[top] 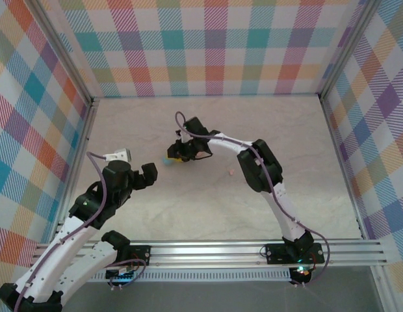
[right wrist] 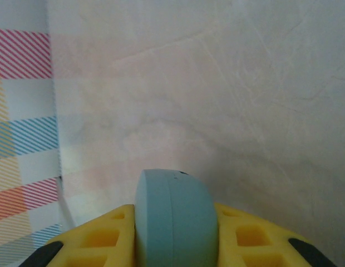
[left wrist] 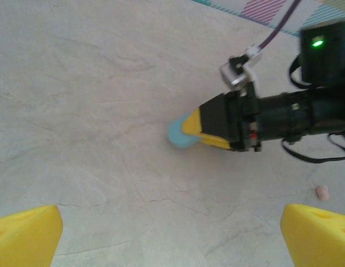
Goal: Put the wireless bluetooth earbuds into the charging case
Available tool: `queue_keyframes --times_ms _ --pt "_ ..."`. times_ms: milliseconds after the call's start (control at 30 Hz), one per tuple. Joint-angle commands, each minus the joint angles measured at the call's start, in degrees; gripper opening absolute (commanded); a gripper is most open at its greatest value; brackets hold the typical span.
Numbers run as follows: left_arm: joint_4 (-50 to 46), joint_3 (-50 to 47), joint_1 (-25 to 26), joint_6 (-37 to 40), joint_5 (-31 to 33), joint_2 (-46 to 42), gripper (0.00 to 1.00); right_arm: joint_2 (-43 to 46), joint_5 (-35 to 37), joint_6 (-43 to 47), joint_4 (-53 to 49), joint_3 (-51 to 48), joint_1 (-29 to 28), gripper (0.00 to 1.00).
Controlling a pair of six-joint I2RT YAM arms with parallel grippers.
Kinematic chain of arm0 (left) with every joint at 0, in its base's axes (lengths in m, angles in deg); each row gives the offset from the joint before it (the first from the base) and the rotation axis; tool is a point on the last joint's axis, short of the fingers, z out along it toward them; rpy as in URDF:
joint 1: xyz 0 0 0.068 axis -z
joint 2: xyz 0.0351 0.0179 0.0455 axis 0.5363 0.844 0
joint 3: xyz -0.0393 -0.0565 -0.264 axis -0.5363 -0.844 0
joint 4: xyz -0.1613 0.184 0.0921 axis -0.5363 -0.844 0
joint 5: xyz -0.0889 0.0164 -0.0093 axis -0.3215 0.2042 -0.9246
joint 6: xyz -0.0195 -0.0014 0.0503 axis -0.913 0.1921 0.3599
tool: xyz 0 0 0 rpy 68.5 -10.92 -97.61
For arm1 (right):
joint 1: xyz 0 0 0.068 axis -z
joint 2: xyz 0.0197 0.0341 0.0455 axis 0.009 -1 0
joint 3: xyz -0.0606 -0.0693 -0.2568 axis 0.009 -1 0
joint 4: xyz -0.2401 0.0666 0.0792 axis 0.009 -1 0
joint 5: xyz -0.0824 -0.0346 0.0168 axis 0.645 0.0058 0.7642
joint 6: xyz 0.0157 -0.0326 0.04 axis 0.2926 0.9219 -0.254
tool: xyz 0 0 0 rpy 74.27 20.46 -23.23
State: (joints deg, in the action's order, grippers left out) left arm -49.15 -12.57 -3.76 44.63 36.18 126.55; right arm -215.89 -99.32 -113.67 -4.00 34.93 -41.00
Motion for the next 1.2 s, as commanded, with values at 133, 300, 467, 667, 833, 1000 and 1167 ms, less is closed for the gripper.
queue_keyframes --times_ms 133,300,467,667,833,1000,1167 --pt "-1.1 -2.2 -0.8 -0.8 -1.9 -1.5 1.0 -3.4 0.2 4.1 -5.3 5.5 -2.0 0.28" --pt "0.4 -3.2 -0.9 -0.8 -3.0 -1.5 1.0 -3.7 4.8 7.3 -11.3 7.3 -2.3 0.38" --pt "1.0 -3.4 -1.0 -0.6 -2.9 -1.4 1.0 -2.1 9.4 9.0 -14.2 6.5 -2.3 0.47" --pt "0.2 -3.4 -1.2 -0.2 -3.2 -1.5 1.0 1.0 14.0 11.5 -19.4 8.4 -2.3 0.53" --pt "0.3 -2.5 -1.3 1.5 -8.5 -0.8 1.0 5.0 19.2 14.6 -23.3 9.4 -2.3 0.55" --pt "3.2 -2.4 -1.3 4.1 -11.4 1.2 1.0 10.2 20.7 16.4 -24.5 8.2 -1.3 0.55" --pt "6.1 1.4 -1.6 9.7 -17.0 10.0 1.0 19.0 19.8 15.8 -19.7 -1.8 3.0 0.56"
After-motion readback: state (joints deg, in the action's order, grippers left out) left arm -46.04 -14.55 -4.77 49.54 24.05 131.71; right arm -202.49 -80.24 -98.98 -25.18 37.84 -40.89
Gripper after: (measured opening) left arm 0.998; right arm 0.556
